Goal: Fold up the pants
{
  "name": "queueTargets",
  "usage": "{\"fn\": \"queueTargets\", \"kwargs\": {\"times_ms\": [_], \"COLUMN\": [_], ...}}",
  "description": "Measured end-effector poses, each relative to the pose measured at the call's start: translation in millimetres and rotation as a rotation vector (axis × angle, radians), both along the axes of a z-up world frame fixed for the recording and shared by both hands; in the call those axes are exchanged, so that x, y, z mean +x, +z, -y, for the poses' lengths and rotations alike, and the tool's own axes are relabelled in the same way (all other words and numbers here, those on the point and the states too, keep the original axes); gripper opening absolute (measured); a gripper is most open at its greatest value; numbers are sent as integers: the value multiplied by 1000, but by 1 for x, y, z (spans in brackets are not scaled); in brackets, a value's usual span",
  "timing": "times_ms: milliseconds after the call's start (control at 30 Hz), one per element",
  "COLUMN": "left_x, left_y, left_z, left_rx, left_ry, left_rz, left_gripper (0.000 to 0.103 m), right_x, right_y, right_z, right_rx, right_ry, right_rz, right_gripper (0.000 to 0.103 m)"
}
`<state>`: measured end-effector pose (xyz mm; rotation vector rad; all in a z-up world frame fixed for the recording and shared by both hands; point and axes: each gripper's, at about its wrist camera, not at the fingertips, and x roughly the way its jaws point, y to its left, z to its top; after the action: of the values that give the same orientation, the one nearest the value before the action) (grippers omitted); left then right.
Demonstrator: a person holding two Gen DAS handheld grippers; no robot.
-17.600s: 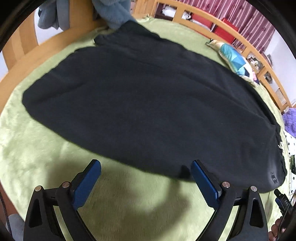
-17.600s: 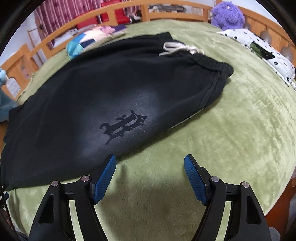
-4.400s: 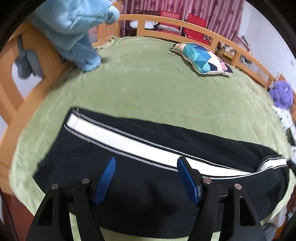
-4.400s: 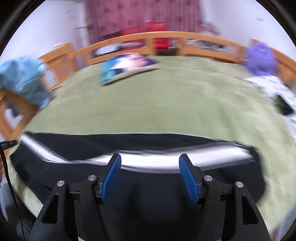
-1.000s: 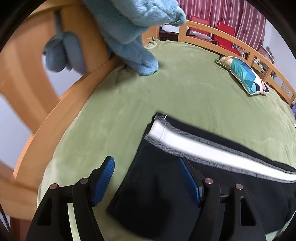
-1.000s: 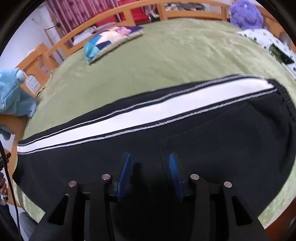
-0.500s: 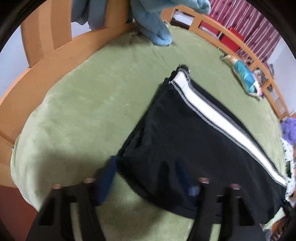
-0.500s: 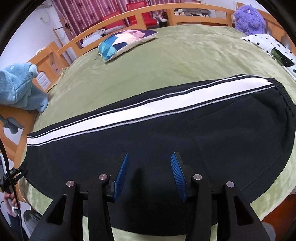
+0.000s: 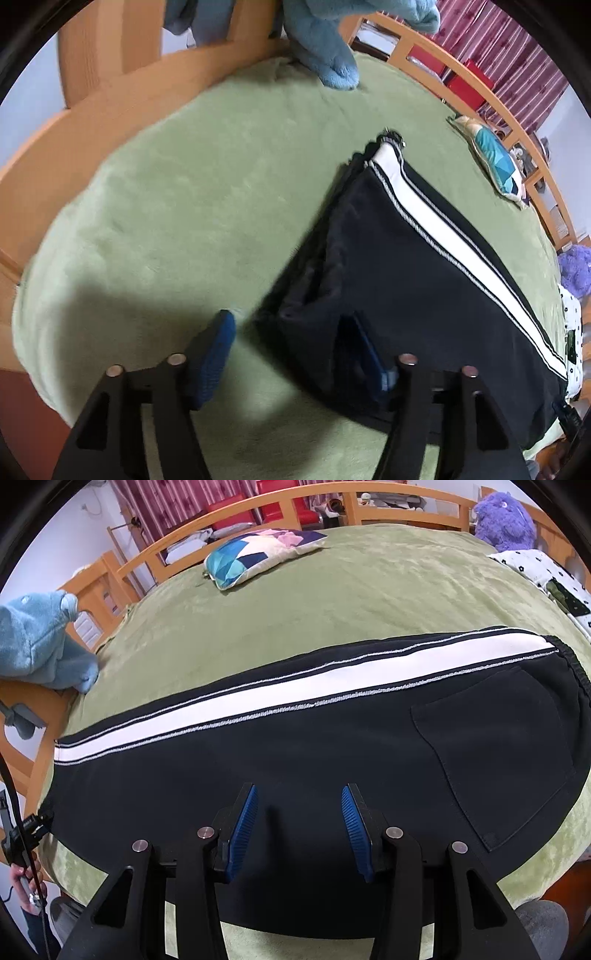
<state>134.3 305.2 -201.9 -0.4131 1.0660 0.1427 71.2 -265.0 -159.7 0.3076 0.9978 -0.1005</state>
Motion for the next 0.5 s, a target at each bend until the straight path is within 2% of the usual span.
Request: {"fn": "queueTargets", "kwargs": {"times_ms": [100,267,500], "left_x": [0,-4,-3], "left_y": [-4,-8,-10], "left_z": [8,12,15], "left_rx": [42,61,105], "left_ry": [6,24,-4], "left_rz": [9,42,56], "left_gripper": [64,64,64], "right_x": [-2,-4,-11], "right_y": [1,1,8], "right_z": [-4,-12,-20], "right_rx": [-28,-84,-50], "right_ry": [-10,-9,-2], "right_rz": [9,12,58], "right_gripper": [47,47,47]}}
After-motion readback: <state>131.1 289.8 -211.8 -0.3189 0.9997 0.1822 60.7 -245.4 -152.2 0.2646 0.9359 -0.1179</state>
